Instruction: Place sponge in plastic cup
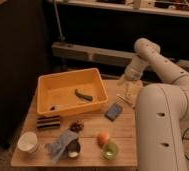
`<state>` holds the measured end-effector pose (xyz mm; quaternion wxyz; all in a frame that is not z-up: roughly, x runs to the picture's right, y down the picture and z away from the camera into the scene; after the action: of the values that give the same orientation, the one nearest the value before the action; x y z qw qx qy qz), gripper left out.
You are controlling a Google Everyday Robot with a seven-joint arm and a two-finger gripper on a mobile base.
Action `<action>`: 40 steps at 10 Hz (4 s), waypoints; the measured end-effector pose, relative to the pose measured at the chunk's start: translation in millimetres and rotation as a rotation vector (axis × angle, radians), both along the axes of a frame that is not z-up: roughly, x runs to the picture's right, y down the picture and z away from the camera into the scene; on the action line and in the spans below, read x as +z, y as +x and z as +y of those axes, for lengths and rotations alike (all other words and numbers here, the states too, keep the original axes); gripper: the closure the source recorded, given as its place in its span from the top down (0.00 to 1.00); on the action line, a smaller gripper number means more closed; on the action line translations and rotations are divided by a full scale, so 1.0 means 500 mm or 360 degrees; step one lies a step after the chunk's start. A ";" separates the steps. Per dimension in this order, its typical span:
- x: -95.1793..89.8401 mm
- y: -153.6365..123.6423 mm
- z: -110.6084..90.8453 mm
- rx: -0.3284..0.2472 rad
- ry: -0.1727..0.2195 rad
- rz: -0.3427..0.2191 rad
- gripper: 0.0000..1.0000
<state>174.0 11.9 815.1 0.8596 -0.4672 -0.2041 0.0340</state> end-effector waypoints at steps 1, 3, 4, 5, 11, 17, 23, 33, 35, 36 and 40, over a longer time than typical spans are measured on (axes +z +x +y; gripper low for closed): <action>0.000 0.000 0.000 0.0000 0.0000 0.0000 0.80; 0.000 0.000 0.000 0.0000 0.0000 0.0000 0.80; 0.000 0.000 0.000 0.0000 0.0000 0.0000 0.80; 0.000 0.000 0.000 0.0000 0.0000 0.0001 0.80; 0.000 0.000 0.000 0.0000 0.0000 0.0001 0.80; 0.000 0.000 0.000 0.0000 0.0000 0.0001 0.80; 0.000 0.001 0.000 0.0000 0.0000 0.0001 0.80; 0.000 0.000 0.000 0.0001 0.0000 0.0001 0.80; 0.000 0.000 0.000 0.0001 0.0000 0.0001 0.80; 0.000 0.000 0.000 0.0001 0.0001 0.0001 0.80; -0.015 0.006 0.013 -0.0042 0.0263 -0.0124 0.80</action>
<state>177.0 18.5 807.7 0.8870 -0.3983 -0.2333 -0.0125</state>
